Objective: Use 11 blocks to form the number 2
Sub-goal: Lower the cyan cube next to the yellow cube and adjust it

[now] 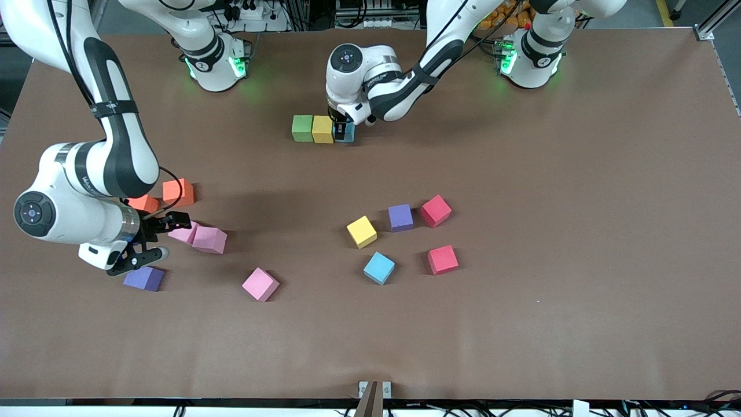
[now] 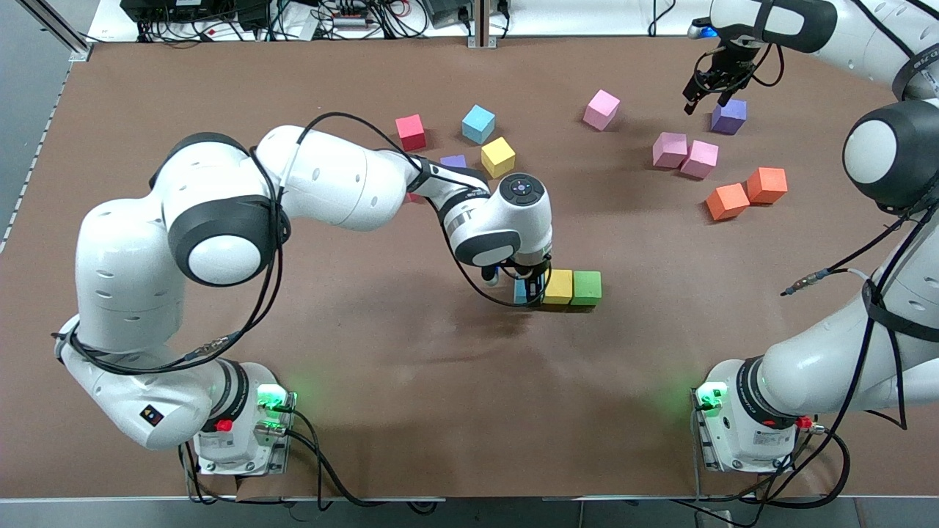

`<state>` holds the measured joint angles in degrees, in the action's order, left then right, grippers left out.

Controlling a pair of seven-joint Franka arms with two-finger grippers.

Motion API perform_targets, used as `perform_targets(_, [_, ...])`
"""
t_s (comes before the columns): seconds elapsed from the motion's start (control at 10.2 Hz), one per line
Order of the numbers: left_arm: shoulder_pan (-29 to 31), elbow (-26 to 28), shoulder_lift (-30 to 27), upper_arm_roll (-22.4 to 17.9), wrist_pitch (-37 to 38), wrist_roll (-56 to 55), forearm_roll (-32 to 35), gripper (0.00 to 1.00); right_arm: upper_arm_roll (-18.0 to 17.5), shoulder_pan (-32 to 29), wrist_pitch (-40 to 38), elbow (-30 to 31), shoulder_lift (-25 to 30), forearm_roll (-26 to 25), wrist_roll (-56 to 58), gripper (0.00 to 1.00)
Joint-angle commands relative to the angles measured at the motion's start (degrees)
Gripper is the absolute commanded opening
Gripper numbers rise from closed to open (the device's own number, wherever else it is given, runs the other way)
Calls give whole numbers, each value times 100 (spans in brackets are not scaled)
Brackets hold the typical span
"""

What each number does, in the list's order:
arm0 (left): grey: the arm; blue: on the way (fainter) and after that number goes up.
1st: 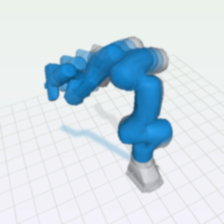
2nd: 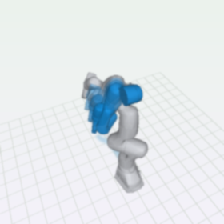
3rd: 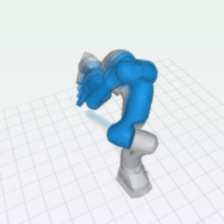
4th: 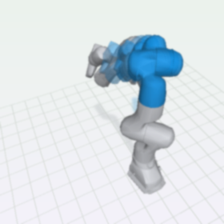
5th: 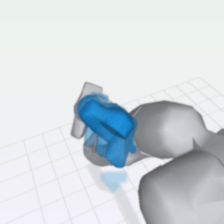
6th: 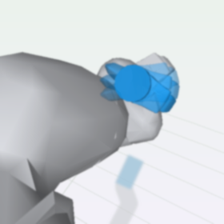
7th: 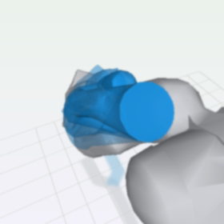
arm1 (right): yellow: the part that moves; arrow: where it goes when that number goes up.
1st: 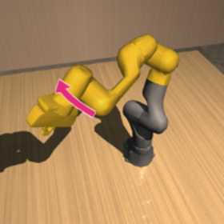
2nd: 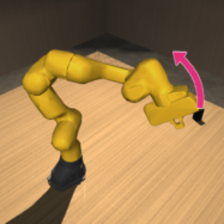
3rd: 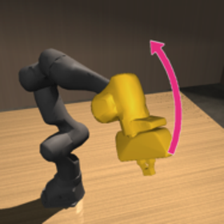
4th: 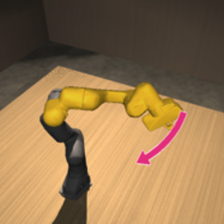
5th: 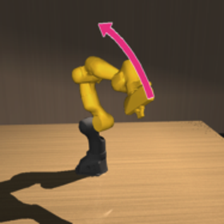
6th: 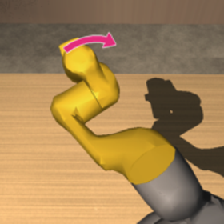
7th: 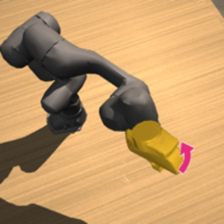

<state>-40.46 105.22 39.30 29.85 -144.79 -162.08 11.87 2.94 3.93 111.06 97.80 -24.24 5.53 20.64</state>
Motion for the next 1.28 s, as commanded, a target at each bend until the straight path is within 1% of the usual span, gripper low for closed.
perform_targets(0.0, [12,-19,-89,109,188,-1880,580,80,-13,-23,12,11,16,9,63,100])
perform_targets(0.79, [126,-37,-90,83,188,-1915,501,80,-13,-32,13,11,16,9,63,100])
perform_targets(1.18, [117,-37,-89,118,188,-2020,571,80,-13,-32,12,3,16,9,63,100])
